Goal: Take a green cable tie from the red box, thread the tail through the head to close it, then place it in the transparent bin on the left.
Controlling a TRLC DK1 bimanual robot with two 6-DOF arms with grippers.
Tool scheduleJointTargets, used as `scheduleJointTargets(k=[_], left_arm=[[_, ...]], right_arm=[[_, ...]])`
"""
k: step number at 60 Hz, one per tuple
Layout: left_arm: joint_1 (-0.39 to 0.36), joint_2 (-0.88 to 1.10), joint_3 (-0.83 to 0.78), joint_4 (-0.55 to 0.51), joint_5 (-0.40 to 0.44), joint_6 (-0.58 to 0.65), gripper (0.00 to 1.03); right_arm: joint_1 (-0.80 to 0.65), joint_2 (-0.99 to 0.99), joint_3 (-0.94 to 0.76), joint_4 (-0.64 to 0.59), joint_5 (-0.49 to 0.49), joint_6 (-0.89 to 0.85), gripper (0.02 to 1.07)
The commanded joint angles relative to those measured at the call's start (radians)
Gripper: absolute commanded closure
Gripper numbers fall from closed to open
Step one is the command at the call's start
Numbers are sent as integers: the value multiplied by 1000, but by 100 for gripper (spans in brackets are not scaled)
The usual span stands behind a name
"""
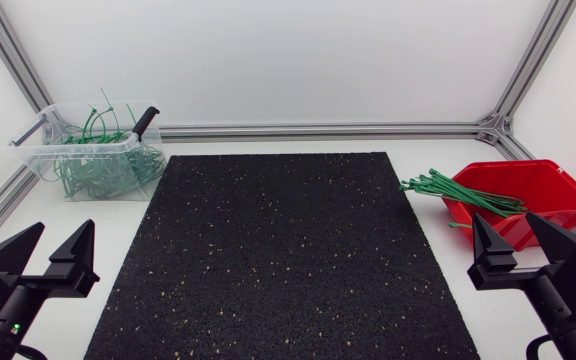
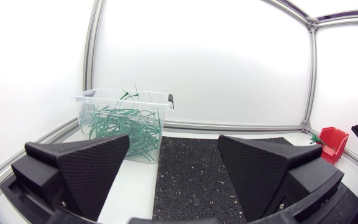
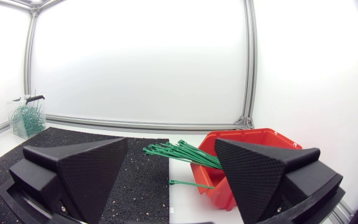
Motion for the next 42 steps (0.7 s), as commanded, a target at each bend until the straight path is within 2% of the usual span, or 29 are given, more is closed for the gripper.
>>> scheduleJointTargets(k=[1,16,27,42], left_arm=[[-2,-6,-39,-14,1,-19,4],[1,-6,-39,-16,1,-19,4],[-7,-6,-39,-16,1,-19,4],[-5,-6,-39,-16,1,-19,4]], right_arm=[[11,-11,-24,-3,-6,5,5],[11,-11,-24,3,-4,7,5],[-9,-12,-25,66,1,5,5],[-9,-3,53,64,1,13,5]])
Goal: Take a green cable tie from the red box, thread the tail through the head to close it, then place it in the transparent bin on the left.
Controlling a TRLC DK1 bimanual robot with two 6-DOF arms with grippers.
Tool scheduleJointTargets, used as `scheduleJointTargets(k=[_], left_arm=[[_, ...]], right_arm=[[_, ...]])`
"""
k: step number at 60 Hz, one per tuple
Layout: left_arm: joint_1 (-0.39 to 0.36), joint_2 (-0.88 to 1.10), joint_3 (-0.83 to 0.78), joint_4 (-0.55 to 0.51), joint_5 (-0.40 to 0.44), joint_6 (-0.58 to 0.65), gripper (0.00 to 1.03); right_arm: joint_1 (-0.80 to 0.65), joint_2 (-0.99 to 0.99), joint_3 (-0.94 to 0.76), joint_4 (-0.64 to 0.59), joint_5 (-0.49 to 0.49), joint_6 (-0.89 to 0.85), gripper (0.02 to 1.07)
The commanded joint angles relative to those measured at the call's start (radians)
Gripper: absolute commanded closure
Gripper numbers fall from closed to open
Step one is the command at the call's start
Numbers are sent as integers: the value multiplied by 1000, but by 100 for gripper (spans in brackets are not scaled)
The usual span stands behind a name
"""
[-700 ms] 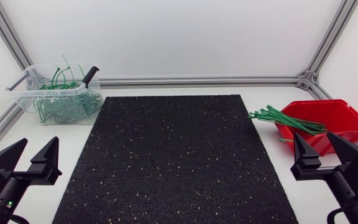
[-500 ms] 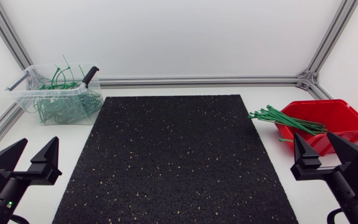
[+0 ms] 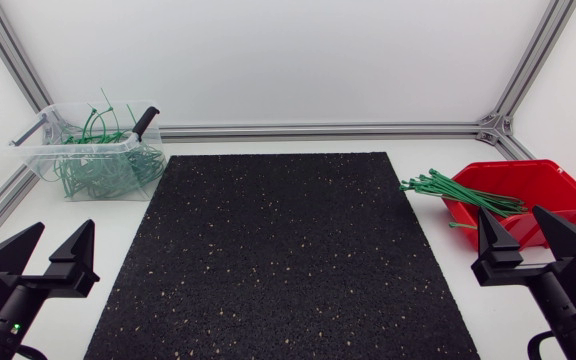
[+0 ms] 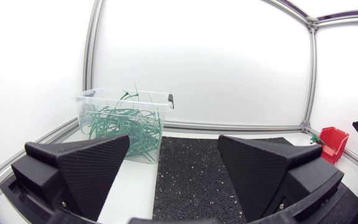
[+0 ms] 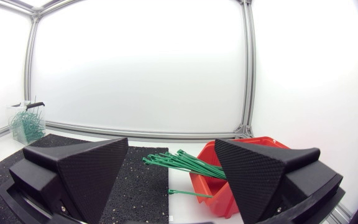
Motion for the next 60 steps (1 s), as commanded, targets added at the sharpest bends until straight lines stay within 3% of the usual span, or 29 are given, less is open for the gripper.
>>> scheduleJointTargets(k=[1,20,34,46,52,60], left_arm=[[-5,-6,-39,-15,1,-19,4],[-4,-6,-39,-17,1,-19,4],[-7,-6,-39,-19,1,-19,4],[-7,-6,-39,-19,1,-19,4],[-7,-6,-39,-19,1,-19,4],[-7,-6,-39,-19,1,-19,4]], right_arm=[[-8,0,59,10,0,13,5],[-14,274,311,-3,6,22,5],[-62,531,535,-89,-8,22,6],[-121,733,736,-233,-46,16,6],[-169,867,869,-373,-62,-34,6],[-246,1018,1010,-548,-200,-119,6]])
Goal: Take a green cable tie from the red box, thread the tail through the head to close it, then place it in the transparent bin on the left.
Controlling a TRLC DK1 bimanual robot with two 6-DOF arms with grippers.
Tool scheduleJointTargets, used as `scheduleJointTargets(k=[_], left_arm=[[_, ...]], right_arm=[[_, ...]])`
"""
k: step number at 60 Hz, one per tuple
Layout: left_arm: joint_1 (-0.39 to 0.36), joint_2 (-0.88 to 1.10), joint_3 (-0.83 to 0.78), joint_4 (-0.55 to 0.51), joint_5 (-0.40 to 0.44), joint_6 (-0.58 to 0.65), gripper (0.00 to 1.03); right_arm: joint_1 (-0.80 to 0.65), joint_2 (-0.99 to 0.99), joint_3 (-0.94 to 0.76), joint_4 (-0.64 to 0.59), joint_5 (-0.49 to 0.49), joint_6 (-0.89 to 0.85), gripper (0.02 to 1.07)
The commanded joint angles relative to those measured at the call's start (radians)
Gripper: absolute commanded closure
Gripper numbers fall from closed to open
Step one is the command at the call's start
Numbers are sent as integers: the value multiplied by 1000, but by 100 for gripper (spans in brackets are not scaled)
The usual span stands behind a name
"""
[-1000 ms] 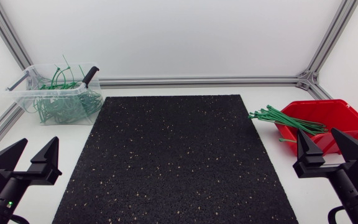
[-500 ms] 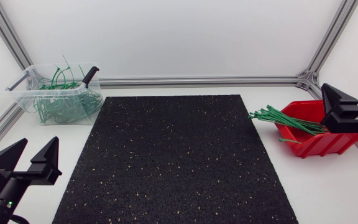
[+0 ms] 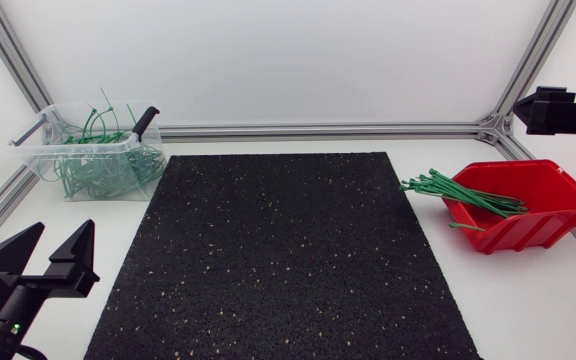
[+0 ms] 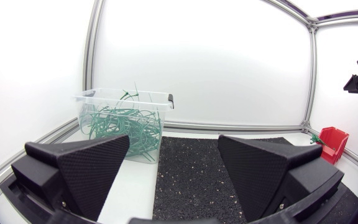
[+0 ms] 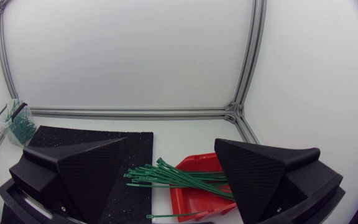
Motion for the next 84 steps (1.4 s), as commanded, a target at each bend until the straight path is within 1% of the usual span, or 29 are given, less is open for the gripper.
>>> scheduleJointTargets(k=[1,4,7,11,16,17,19,22,26,29,32,38,40,44,49,52,59,67,71,77,84], left_arm=[[-7,-5,-39,-19,1,-19,4],[-7,-5,-39,-19,1,-19,4],[-7,-5,-39,-19,1,-19,4],[-5,-5,-39,-19,1,-19,4],[-5,-5,-39,-19,1,-19,4],[-5,-5,-39,-19,1,-19,4],[-5,-5,-39,-19,1,-19,4],[-5,-5,-39,-19,1,-19,4],[-5,-5,-39,-19,1,-19,4],[-5,-5,-39,-19,1,-19,4],[-7,-5,-39,-19,1,-19,4],[-7,-5,-39,-19,1,-19,4],[-7,-5,-39,-20,1,-19,4],[-7,-5,-39,-19,1,-17,4],[-5,-5,-39,-20,1,-19,4],[-5,-5,-39,-20,1,-19,4],[-7,-5,-39,-20,1,-19,4],[-7,-5,-39,-20,1,-19,4],[-7,-5,-39,-19,1,-19,4],[-7,-4,-39,-19,1,-19,4],[-7,-5,-39,-20,1,-19,4]], right_arm=[[-56,104,92,-98,-84,-60,6],[-90,146,127,-134,-139,-61,6],[-107,181,147,-143,-155,-67,6],[-139,251,204,-184,-155,-176,7],[-141,323,259,-250,-155,-305,7],[-141,337,271,-266,-152,-343,7],[-142,383,314,-348,-142,-500,7],[-139,428,344,-393,-124,-546,7],[-125,466,363,-437,-69,-626,7],[-127,469,351,-480,-98,-770,7],[-133,466,336,-477,-139,-867,7],[-136,486,301,-483,-141,-1012,8],[-134,486,282,-489,-144,-1068,10],[-127,503,261,-482,-138,-1097,12],[-124,520,247,-549,-142,-1178,14],[-122,517,219,-565,-141,-1227,16],[-111,486,149,-543,-136,-1298,16],[-90,486,77,-506,-129,-1327,30],[-64,477,9,-420,-83,-1327,36],[-32,465,-77,-296,-29,-1325,41],[-9,462,-143,-192,-4,-1322,48]])
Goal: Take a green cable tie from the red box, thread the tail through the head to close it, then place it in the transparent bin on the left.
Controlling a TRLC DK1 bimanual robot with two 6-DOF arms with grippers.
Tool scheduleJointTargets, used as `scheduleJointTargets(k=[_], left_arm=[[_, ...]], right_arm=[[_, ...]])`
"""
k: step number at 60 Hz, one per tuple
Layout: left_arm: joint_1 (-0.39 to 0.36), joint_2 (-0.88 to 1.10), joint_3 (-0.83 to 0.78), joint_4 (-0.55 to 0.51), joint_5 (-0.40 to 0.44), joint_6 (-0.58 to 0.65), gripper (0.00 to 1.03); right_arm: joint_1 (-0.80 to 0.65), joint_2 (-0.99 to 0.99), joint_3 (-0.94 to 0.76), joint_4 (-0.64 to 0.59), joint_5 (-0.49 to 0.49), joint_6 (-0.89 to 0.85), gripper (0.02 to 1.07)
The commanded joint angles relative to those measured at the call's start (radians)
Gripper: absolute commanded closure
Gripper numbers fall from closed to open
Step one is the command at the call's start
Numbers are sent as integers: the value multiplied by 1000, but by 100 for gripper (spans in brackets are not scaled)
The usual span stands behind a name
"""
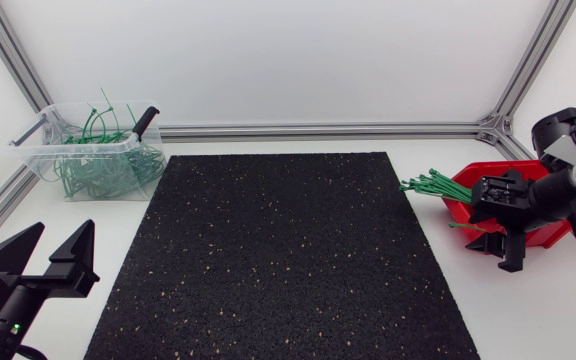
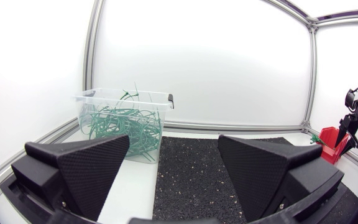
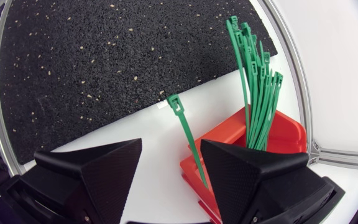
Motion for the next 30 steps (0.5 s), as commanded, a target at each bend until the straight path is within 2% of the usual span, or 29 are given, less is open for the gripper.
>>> scheduleJointTargets(k=[1,6,9,15,19,30], left_arm=[[-7,-6,-39,-20,1,-19,4],[-5,-6,-39,-20,1,-19,4],[-4,-4,-39,-20,1,-17,4],[-4,-6,-39,-20,1,-19,4],[-4,-4,-39,-19,1,-19,4],[-2,-6,-39,-20,1,-19,4]], right_arm=[[17,-20,-56,53,18,-21,48],[20,-29,-78,104,18,-14,50],[22,-40,-82,113,7,-14,59],[23,-63,-104,145,0,-11,67],[26,-80,-125,193,-2,0,78],[28,-101,-151,233,-11,6,81]])
